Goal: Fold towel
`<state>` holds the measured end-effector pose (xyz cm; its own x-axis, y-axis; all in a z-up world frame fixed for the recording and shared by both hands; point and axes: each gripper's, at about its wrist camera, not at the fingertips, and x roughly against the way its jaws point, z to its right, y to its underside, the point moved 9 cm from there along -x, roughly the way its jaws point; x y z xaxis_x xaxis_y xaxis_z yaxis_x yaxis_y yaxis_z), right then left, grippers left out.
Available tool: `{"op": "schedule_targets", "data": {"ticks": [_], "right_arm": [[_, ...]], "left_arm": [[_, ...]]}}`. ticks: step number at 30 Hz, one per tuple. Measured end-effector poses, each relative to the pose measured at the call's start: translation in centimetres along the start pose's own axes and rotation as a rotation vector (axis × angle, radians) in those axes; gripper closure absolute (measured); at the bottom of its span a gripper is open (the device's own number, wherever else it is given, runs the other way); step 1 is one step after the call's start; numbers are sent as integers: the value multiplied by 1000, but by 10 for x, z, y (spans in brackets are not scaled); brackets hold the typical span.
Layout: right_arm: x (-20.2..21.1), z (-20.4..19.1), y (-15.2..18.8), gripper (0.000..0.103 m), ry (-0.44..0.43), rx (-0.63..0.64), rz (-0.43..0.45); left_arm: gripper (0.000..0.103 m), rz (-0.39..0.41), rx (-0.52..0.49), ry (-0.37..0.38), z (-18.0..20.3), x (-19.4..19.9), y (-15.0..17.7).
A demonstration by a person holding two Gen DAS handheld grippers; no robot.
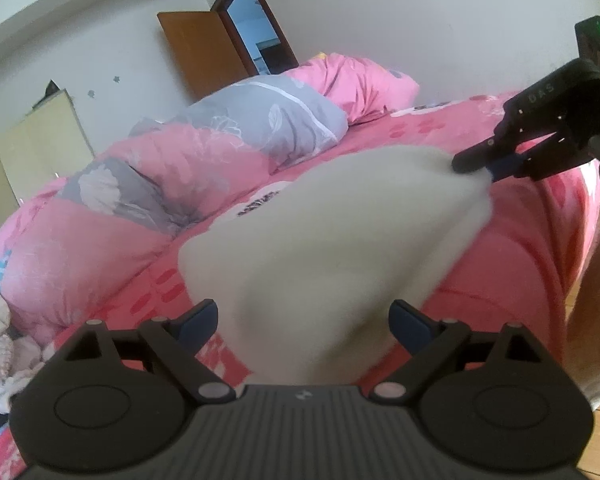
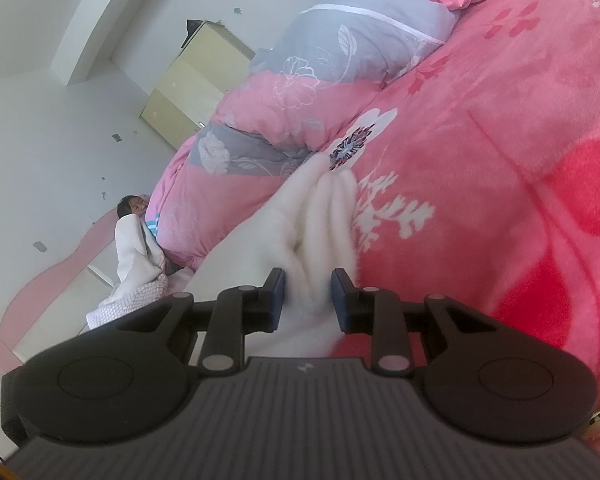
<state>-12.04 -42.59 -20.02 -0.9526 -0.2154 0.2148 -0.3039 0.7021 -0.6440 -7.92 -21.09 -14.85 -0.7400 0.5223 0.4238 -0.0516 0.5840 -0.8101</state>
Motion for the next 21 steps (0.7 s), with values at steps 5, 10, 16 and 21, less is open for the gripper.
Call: {"op": "schedule_targets", "data": {"ticks": [5, 10, 16, 21], "right_arm": [[0, -1, 0, 78, 0, 7, -2], [0, -1, 1, 78, -1, 8, -2], [-1, -3, 2, 78, -5, 15, -7], [-3, -4, 2, 77, -1, 29, -11]], "left_arm": [[6, -38, 23, 4, 2, -11, 5], [6, -29, 60, -8, -6, -10, 2], [7, 44, 89, -100, -30, 2, -15], [7, -19, 57, -57, -15, -9, -1]]}}
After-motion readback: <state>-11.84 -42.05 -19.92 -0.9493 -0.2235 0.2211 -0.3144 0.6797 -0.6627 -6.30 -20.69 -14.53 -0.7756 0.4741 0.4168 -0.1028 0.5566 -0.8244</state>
